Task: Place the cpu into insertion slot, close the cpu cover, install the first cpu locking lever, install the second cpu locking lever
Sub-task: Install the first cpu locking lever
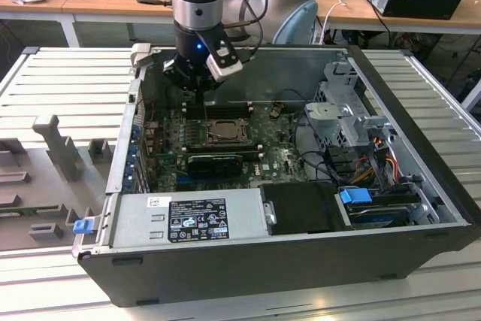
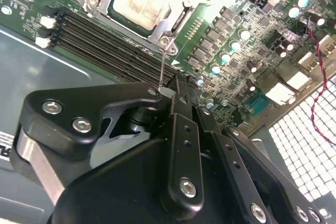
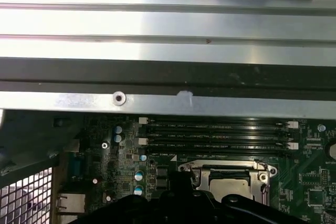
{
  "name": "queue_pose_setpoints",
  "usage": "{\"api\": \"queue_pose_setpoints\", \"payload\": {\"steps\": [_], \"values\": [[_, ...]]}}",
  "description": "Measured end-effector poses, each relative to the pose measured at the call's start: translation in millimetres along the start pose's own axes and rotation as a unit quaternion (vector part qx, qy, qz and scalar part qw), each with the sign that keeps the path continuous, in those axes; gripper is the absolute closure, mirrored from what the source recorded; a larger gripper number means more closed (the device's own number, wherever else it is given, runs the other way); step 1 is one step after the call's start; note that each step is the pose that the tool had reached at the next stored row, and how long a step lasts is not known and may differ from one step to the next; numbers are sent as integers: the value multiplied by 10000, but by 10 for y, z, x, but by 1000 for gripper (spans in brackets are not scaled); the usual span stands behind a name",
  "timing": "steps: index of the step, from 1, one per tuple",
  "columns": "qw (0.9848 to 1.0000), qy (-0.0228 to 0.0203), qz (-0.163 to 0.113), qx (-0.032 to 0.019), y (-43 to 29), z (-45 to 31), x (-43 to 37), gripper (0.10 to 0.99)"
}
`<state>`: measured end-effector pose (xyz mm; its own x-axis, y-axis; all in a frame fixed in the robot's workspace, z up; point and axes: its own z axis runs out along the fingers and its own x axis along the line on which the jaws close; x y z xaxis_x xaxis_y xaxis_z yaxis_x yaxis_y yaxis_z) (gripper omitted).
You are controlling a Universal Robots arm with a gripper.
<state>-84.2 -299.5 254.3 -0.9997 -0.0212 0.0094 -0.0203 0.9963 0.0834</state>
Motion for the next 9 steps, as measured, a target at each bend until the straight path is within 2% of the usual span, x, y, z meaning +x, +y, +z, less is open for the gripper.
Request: {"api": "queue_pose_setpoints", "payload": {"steps": [9], "values": [[10000, 0, 0, -1, -5, 9, -168, 980]]}}
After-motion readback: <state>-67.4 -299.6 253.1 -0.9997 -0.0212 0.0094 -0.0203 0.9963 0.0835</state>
